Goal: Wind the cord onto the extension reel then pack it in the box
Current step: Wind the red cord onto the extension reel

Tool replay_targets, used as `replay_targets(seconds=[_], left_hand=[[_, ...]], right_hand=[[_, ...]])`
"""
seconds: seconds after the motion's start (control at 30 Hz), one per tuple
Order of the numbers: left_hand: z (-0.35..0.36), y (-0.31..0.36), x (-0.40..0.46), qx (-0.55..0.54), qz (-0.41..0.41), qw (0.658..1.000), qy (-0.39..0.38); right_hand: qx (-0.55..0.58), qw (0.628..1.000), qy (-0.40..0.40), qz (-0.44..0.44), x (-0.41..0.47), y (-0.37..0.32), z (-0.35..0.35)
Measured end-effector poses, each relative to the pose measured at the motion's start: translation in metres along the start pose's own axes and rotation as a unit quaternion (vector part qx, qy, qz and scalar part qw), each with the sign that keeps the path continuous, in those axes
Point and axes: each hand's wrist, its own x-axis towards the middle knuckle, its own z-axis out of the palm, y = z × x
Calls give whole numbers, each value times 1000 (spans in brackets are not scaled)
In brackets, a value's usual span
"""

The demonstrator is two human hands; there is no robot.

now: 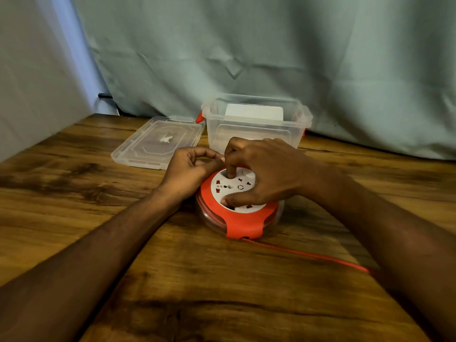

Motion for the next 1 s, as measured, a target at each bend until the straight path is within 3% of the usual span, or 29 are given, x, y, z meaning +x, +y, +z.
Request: replay_targets(seconds=[0.53, 0.7, 0.83, 1.0], left_hand=[[0, 1, 0, -3, -8, 1000, -9], [2, 2, -2, -13, -13, 1000, -4], [2, 3, -2, 2, -8, 1000, -5], [1, 3, -1, 10, -12, 1000, -2]], right_hand=[[-25, 994, 98, 51, 6, -10, 16], [-57, 984, 135, 107, 8, -9, 27], [-26, 996, 68, 58, 5, -8, 11], [121, 985, -124, -8, -7, 4, -23]])
